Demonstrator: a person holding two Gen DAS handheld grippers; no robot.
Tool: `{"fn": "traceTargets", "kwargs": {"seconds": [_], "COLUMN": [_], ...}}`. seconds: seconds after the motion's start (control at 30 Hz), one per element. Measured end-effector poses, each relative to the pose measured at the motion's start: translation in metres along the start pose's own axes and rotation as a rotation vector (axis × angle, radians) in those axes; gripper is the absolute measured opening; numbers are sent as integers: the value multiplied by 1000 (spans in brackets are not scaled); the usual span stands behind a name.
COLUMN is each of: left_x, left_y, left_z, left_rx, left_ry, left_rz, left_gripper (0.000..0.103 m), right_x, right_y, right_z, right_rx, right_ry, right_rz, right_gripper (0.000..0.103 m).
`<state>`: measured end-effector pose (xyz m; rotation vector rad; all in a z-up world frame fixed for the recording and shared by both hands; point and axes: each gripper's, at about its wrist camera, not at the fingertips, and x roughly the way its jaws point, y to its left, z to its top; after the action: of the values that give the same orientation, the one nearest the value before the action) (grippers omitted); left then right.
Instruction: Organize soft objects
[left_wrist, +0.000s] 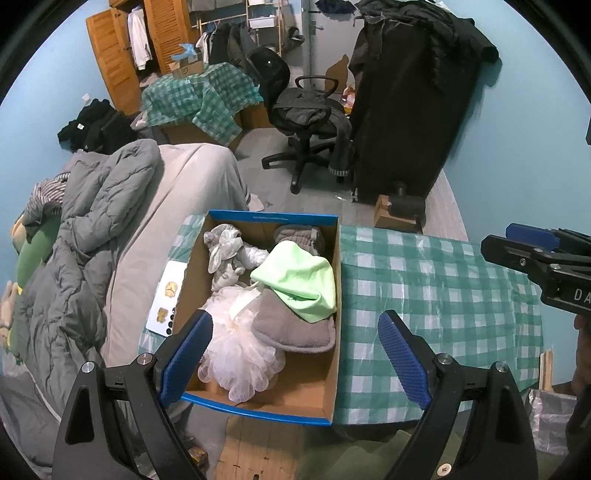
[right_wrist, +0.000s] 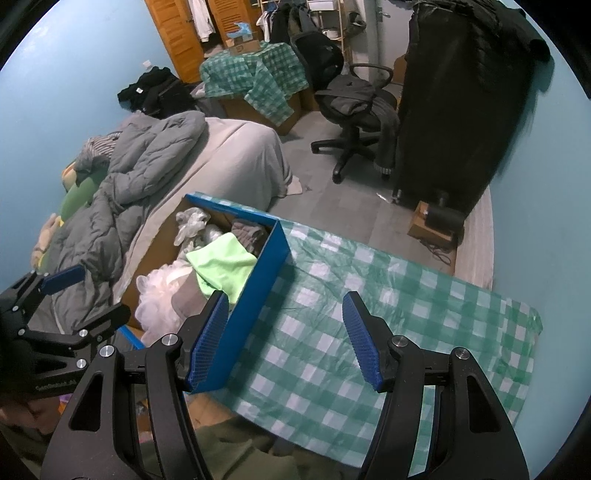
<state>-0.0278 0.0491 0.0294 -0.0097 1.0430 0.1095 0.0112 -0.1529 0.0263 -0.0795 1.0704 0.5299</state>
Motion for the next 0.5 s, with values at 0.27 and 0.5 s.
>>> {"fn": "traceTargets", "kwargs": {"seconds": [0.27, 0.5], "left_x": [3, 5], "left_y": [-2, -2], "left_z": [-1, -1], "left_rx": [4, -1], "left_ry": [21, 23], "left_rz": [-2, -2], "left_gripper": [92, 92], "right_x": [0, -1], "right_y": [0, -1], "right_z": [0, -1], "right_rx": [4, 3], "right_ry": [0, 0], "right_rz": [0, -1], "right_gripper": [63, 63]}}
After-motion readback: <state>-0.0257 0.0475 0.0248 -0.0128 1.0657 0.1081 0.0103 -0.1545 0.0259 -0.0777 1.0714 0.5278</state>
